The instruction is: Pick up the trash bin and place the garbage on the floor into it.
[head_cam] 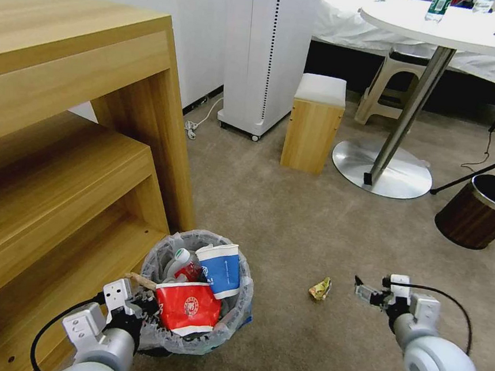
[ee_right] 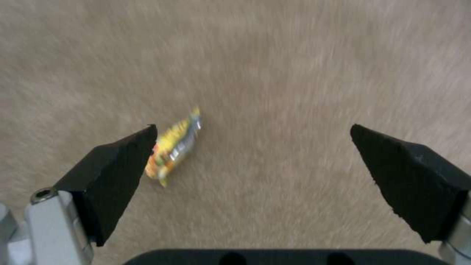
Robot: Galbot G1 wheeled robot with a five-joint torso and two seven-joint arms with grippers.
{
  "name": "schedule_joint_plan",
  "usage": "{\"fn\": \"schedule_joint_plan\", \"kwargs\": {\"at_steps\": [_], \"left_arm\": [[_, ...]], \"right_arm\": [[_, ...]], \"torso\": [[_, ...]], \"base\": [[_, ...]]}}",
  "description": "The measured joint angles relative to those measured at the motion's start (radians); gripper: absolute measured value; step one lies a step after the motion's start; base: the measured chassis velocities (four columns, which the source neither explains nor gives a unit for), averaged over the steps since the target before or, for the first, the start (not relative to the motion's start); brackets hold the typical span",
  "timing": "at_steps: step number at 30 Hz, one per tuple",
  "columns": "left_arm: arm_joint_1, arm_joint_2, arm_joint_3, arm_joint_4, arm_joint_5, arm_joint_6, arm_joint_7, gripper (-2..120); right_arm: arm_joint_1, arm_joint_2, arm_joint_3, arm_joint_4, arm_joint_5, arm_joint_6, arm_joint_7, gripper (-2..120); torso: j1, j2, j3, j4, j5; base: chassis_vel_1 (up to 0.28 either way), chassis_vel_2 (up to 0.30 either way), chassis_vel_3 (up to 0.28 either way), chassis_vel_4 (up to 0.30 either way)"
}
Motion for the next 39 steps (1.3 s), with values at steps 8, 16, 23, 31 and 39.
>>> {"fn": "schedule_joint_plan", "kwargs": {"at_steps": [8, 16, 23, 31, 39], "left_arm": [[0.02, 0.0, 0.003, -0.008, 0.001, -0.007, -0.001, 0], [0.03, -0.013, 0.026, -0.011, 0.019, -0.007, -0.001, 0], [0.036, -0.02, 0.025, -0.015, 0.021, -0.008, -0.001, 0], [0.029, -0.031, 0.029, -0.008, 0.026, -0.009, -0.002, 0], [0.016, -0.035, 0.036, 0.007, 0.022, -0.009, -0.001, 0]], "right_arm": [[0.112, 0.103, -0.008, -0.181, 0.018, 0.009, -0.159, 100], [0.203, 0.226, -0.019, -0.294, 0.022, -0.001, -0.216, 100], [0.259, 0.262, -0.024, -0.384, -0.008, -0.035, -0.204, 100], [0.313, 0.28, -0.026, -0.476, -0.05, -0.037, -0.21, 91], [0.345, 0.288, -0.025, -0.549, -0.048, -0.028, -0.224, 62]], "torso": [[0.0, 0.0, 0.0, -0.0003, -0.0004], [0.0, 0.0, 0.0, -0.0001, -0.0003], [0.0, 0.0, 0.0, -0.0002, -0.0003], [0.0, 0.0, 0.0, -0.0002, -0.0001], [0.0, 0.0, 0.0, -0.0002, -0.0002]], "base": [[0.0, 0.0, 0.0, 0.0], [0.0, 0.0, 0.0, 0.0], [0.0, 0.0, 0.0, 0.0], [0.0, 0.0, 0.0, 0.0], [0.0, 0.0, 0.0, 0.0]]}}
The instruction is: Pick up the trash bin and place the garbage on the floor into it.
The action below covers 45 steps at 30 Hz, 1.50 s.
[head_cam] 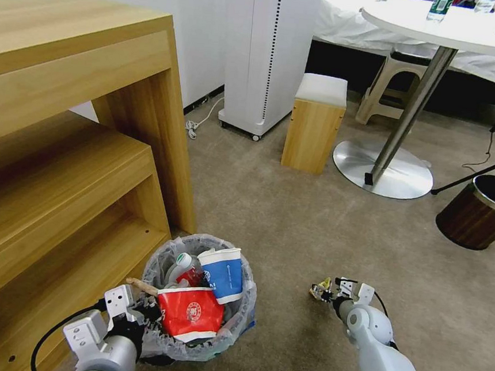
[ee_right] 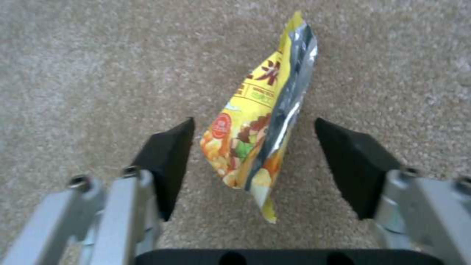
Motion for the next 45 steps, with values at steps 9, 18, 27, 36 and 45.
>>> {"fn": "schedule_joint_plan", "kwargs": {"at_steps": [9, 18, 27, 36, 45], "left_arm": [[-0.007, 0.001, -0.001, 0.007, -0.003, -0.001, 0.002, 0], [-0.007, 0.006, -0.003, 0.006, -0.008, -0.001, 0.002, 0], [-0.007, 0.004, 0.001, 0.017, -0.008, -0.004, 0.003, 0], [-0.005, -0.014, 0.045, 0.053, 0.003, -0.011, 0.004, 0], [-0.008, -0.031, 0.086, 0.071, 0.048, -0.016, 0.014, 0]], "right_arm": [[0.001, -0.001, -0.006, -0.008, -0.033, 0.015, -0.01, 27], [-0.019, -0.012, -0.013, 0.031, -0.048, 0.035, -0.008, 0], [-0.13, -0.086, -0.026, 0.274, -0.019, 0.162, -0.043, 0], [-0.22, -0.209, -0.026, 0.678, 0.161, 0.609, -0.632, 0], [-0.144, -0.219, -0.223, 0.668, 0.064, 0.607, -0.845, 0]], "torso": [[0.0, 0.0, 0.0, 0.0, 0.0], [0.0, 0.0, 0.0, 0.0, 0.0], [0.0, 0.0, 0.0, -0.0002, -0.0001], [0.0, 0.0, 0.0, -0.0001, -0.0003], [0.0, 0.0, 0.0, 0.0002, 0.0001]], "base": [[0.0, 0.0, 0.0, 0.0], [0.0, 0.0, 0.0, 0.0], [0.0, 0.0, 0.0, 0.0], [0.0, 0.0, 0.0, 0.0], [0.0, 0.0, 0.0, 0.0]]}}
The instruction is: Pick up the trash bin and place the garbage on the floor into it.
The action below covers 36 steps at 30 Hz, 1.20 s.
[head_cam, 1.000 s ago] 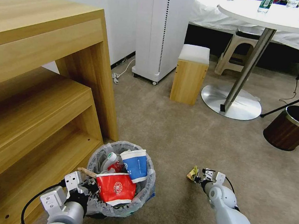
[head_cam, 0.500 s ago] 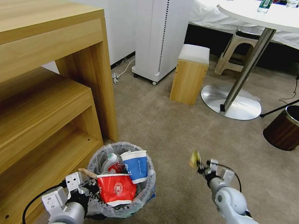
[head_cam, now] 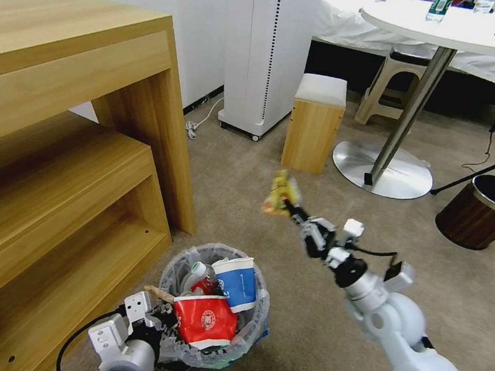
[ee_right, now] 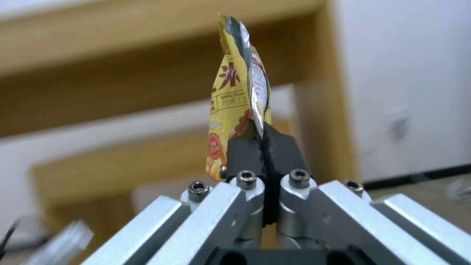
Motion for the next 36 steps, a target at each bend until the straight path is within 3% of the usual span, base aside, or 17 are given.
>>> {"fn": "schedule_joint_plan", "kwargs": {"at_steps": [9, 18, 20, 26, 27, 31, 36], "left_arm": [[-0.001, -0.002, 0.002, 0.003, 0.004, -0.002, 0.005, 0], [-0.006, -0.005, 0.006, 0.007, 0.009, -0.002, 0.006, 0], [-0.007, -0.006, 0.005, 0.008, 0.009, -0.002, 0.006, 0], [-0.007, -0.006, 0.004, 0.008, 0.009, -0.002, 0.006, 0], [-0.007, -0.006, 0.003, 0.008, 0.009, -0.002, 0.006, 0], [-0.008, -0.005, -0.003, 0.008, 0.008, -0.002, 0.006, 0], [-0.015, -0.002, -0.016, 0.022, 0.003, -0.002, 0.007, 0]], "right_arm": [[0.013, -0.01, -0.113, -0.079, -0.141, -0.011, -0.046, 0], [-0.006, -0.024, -0.127, -0.088, -0.18, -0.007, -0.125, 2], [-0.01, -0.029, -0.119, -0.085, -0.185, -0.007, -0.133, 15], [-0.021, -0.045, -0.106, -0.074, -0.195, -0.018, -0.122, 30], [-0.03, -0.054, -0.095, -0.065, -0.218, -0.03, -0.099, 39], [-0.048, -0.071, -0.076, -0.048, -0.244, -0.035, -0.05, 51], [-0.057, -0.061, -0.015, 0.032, -0.16, 0.053, 0.107, 72]], "torso": [[0.0, 0.0, 0.0, -0.0001, -0.0001], [0.0, 0.0, 0.0, -0.0002, -0.0001], [0.0, 0.0, 0.0, -0.0001, -0.0002], [0.0, 0.0, 0.0, -0.0001, -0.0001], [0.0, 0.0, 0.0, -0.0002, -0.0001], [0.0, 0.0, 0.0, -0.0001, -0.0001], [0.0, 0.0, 0.0, -0.0002, -0.0001]], "base": [[0.0, 0.0, 0.0, 0.0], [0.0, 0.0, 0.0, 0.0], [0.0, 0.0, 0.0, 0.0], [0.0, 0.0, 0.0, 0.0], [0.0, 0.0, 0.0, 0.0], [0.0, 0.0, 0.0, 0.0], [0.0, 0.0, 0.0, 0.0]]}}
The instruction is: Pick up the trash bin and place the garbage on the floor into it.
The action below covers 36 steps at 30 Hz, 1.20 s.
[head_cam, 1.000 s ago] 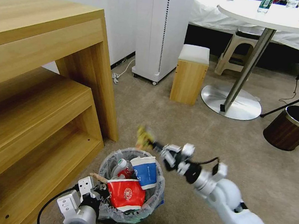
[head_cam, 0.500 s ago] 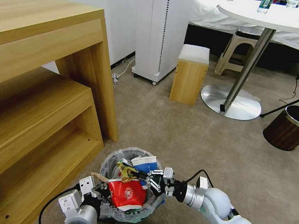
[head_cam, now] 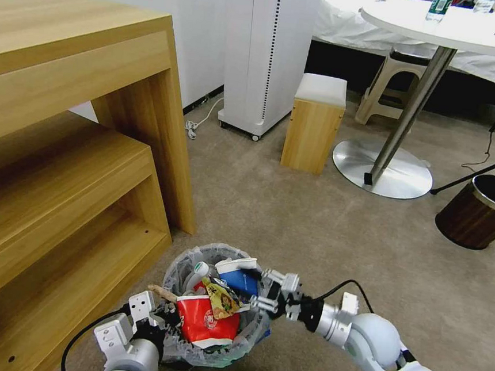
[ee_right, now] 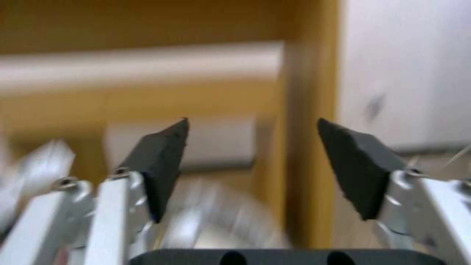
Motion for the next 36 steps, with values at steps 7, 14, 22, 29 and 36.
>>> {"fn": "schedule_joint_plan", "kwargs": {"at_steps": [7, 14, 22, 29, 36], "left_arm": [[-0.026, -0.006, -0.01, 0.076, -0.003, -0.001, -0.001, 0], [-0.046, -0.015, -0.011, 0.125, 0.002, 0.004, -0.02, 0], [-0.053, -0.021, -0.02, 0.162, 0.022, 0.004, -0.02, 0], [-0.04, -0.021, -0.01, 0.135, 0.073, 0.0, -0.019, 19], [-0.017, -0.014, 0.007, 0.051, 0.122, -0.002, -0.02, 43]], "right_arm": [[-0.002, 0.029, 0.2, 0.138, 0.197, 0.053, 0.048, 99], [-0.03, 0.029, 0.241, 0.161, 0.182, 0.065, 0.022, 100], [-0.041, 0.046, 0.224, 0.16, 0.141, 0.072, 0.014, 100], [-0.041, 0.051, 0.215, 0.151, 0.125, 0.073, 0.004, 100], [-0.028, 0.06, 0.223, 0.139, 0.037, 0.065, 0.152, 100]], "torso": [[0.0, 0.0, 0.0, -0.0001, -0.0001], [0.0, 0.0, 0.0, 0.0, -0.0001], [0.0, 0.0, 0.0, 0.0001, 0.0], [0.0, 0.0, 0.0, 0.0001, -0.0001], [0.0, 0.0, 0.0, 0.0, 0.0]], "base": [[0.0, 0.0, 0.0, 0.0], [0.0, 0.0, 0.0, 0.0], [0.0, 0.0, 0.0, 0.0], [0.0, 0.0, 0.0, 0.0], [0.0, 0.0, 0.0, 0.0]]}}
